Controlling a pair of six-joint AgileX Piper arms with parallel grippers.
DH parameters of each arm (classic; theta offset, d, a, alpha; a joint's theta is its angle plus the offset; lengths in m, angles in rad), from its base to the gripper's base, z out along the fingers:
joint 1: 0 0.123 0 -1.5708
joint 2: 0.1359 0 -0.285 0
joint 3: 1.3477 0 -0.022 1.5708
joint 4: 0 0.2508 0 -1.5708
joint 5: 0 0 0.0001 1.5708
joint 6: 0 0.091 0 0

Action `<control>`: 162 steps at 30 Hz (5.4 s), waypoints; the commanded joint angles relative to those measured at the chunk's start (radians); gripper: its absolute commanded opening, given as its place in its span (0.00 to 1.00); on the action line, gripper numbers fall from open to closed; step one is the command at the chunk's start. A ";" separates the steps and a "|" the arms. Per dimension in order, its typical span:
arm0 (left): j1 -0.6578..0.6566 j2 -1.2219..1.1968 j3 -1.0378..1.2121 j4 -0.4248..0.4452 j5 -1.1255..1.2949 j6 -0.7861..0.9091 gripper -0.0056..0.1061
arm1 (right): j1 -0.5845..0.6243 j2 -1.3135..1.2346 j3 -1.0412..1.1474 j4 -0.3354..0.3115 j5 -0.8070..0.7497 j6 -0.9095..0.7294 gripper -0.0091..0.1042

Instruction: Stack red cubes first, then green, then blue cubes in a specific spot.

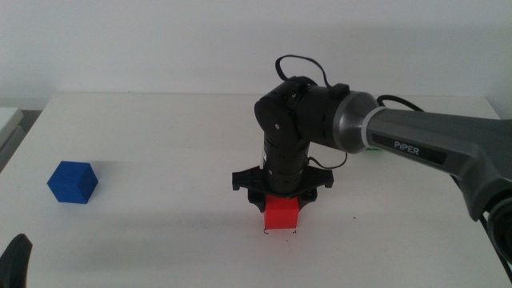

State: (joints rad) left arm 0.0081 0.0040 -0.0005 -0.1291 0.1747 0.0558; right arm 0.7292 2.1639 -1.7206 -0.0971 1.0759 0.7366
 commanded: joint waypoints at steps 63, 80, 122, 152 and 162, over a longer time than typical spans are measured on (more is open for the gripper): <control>-0.006 -0.004 0.000 0.001 -0.014 0.000 0.89 | -0.522 0.211 -0.581 0.048 0.145 -0.475 0.90; -0.006 -0.004 0.000 0.001 -0.014 0.000 0.89 | -0.530 0.295 -0.581 0.048 0.145 -0.446 0.90; -0.006 -0.004 0.000 0.001 -0.014 0.000 0.89 | -0.169 -0.209 -0.120 -0.105 0.145 -0.043 0.35; -0.006 -0.004 0.000 0.001 -0.014 0.000 0.89 | 0.048 -0.085 -0.120 -0.100 0.145 0.056 0.35; -0.006 -0.004 0.000 0.001 -0.014 0.000 0.89 | 0.050 -0.135 -0.027 -0.104 0.145 0.060 0.35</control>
State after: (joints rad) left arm 0.0081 0.0040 -0.0005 -0.1291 0.1730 0.0558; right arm 0.7764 2.0597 -1.7742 -0.1790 1.2164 0.7930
